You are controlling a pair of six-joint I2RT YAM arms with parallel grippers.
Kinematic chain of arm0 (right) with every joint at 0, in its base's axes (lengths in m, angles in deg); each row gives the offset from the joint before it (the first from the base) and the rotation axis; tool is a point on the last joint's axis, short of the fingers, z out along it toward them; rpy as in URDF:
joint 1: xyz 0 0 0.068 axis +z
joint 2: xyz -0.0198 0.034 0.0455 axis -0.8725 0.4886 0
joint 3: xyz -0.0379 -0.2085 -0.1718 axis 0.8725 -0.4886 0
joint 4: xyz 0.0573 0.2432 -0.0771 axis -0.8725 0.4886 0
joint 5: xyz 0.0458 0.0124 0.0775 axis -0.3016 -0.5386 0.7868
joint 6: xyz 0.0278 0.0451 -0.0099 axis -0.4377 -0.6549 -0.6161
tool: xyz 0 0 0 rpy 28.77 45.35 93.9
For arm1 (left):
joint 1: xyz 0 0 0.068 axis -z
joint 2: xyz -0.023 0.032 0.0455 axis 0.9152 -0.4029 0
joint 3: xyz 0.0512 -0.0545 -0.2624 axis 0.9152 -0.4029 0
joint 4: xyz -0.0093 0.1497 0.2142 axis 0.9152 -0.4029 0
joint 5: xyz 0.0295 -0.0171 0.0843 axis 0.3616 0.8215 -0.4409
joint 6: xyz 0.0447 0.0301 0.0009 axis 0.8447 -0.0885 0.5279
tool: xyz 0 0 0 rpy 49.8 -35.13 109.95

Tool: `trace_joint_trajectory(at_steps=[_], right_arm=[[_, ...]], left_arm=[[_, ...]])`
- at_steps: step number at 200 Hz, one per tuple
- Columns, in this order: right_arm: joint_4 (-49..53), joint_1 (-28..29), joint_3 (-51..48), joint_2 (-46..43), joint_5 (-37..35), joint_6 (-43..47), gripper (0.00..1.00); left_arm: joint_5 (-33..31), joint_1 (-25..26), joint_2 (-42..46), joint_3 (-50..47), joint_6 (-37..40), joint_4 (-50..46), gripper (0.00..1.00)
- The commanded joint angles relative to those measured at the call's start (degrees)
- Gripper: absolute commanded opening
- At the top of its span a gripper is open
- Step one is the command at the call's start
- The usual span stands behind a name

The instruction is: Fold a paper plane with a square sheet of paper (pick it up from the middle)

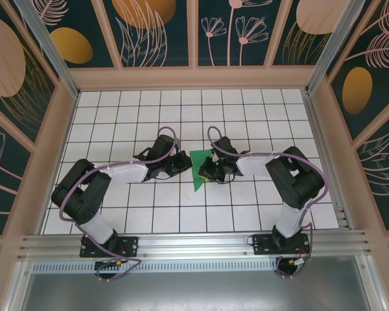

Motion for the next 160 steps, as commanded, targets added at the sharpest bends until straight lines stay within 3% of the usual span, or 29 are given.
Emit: trace_joint_trajectory(at_steps=[1, 77, 160], right_arm=[[3.77, -0.23, -1.22, 2.4, -2.23, 1.17, 0.1], [0.47, -0.25, -2.05, 1.1, -0.24, 2.04, 0.09], [-9.87, -1.6, -9.49, -9.77, 2.41, 8.89, 0.11]], left_arm=[[2.35, 1.21, -2.59, 0.57, -0.36, 2.24, 0.0], [-0.91, 2.3, -10.06, 3.68, 1.57, -2.91, 0.0], [-8.05, 2.97, -12.85, 4.03, 3.26, -10.62, 0.0]])
